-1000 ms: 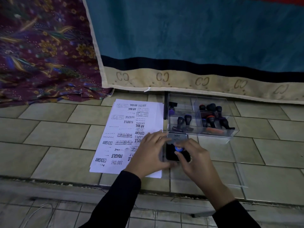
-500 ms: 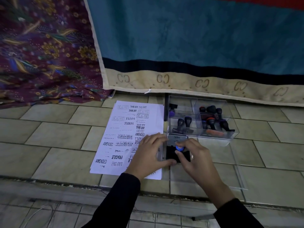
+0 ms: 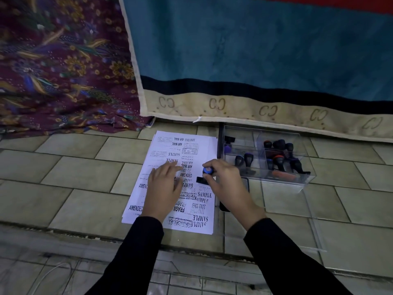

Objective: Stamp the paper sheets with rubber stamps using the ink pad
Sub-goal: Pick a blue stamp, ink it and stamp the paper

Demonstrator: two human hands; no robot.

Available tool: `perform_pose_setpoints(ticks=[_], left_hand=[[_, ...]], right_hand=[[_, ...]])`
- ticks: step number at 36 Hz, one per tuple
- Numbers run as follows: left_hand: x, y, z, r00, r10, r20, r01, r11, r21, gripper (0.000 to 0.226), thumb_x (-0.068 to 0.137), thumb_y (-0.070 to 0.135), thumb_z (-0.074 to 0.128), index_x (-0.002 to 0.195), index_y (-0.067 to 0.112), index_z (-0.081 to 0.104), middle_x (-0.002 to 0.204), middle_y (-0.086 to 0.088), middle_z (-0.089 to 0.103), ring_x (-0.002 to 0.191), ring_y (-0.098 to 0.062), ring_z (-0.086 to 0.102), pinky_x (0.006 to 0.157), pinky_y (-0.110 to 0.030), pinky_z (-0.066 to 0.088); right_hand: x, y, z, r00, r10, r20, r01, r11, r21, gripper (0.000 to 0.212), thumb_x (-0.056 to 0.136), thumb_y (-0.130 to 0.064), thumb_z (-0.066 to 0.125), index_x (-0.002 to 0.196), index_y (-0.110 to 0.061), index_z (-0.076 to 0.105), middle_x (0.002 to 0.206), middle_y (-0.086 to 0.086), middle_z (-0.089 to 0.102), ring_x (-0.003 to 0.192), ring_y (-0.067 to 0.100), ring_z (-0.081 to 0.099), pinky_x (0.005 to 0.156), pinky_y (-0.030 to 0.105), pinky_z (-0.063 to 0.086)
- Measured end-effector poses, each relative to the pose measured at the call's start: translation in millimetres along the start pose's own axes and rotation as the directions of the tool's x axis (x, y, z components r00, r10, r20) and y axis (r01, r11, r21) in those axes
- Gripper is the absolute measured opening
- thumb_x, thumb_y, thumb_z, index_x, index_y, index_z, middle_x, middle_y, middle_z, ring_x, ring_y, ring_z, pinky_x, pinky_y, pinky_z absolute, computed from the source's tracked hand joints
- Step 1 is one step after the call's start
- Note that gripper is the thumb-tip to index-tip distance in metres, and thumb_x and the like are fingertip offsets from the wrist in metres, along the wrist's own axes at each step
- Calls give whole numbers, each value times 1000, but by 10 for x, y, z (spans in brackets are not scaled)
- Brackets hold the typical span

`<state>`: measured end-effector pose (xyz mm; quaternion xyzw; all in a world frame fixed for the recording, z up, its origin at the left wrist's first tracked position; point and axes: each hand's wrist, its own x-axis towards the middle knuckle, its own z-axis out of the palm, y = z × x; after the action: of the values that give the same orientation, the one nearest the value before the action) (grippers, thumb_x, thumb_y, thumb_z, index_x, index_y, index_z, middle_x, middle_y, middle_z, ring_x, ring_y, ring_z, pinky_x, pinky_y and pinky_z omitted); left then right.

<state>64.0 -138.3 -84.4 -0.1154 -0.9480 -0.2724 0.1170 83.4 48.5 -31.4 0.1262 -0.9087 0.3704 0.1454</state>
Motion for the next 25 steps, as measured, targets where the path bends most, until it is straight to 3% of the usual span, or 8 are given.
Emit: perform_pose_setpoints(ticks=[7,16,25], left_hand=[[-29,15,55,1000,14,23,-15,1000,20,27,93,29,53,120,26,57,135,7,50,132,-16,36,114,-47,20],[-37,16,72,999,7,33,-8,999,34,50,87,48,27,120,25,57,137,6,49,133,-16,36,115,-43,17],[-35,9,87,999,4,32,-5,1000,23,29,93,29,53,121,23,58,138,5,49,134,-16,35,115,-42,13]], right_hand=[[1,32,63,1000,-5,22,5,1000,-10,19,82,-3,67,101,-6,65,93,8,63,79,18,65,76,28,54],[36,-3,116,997,-51,60,56,995,-88,20,84,-3,65,104,-3,65,97,11,64,82,21,65,76,21,47],[1,-11,102,997,-59,57,63,995,-76,13,82,-2,67,95,-2,64,93,10,64,80,21,64,75,24,50]])
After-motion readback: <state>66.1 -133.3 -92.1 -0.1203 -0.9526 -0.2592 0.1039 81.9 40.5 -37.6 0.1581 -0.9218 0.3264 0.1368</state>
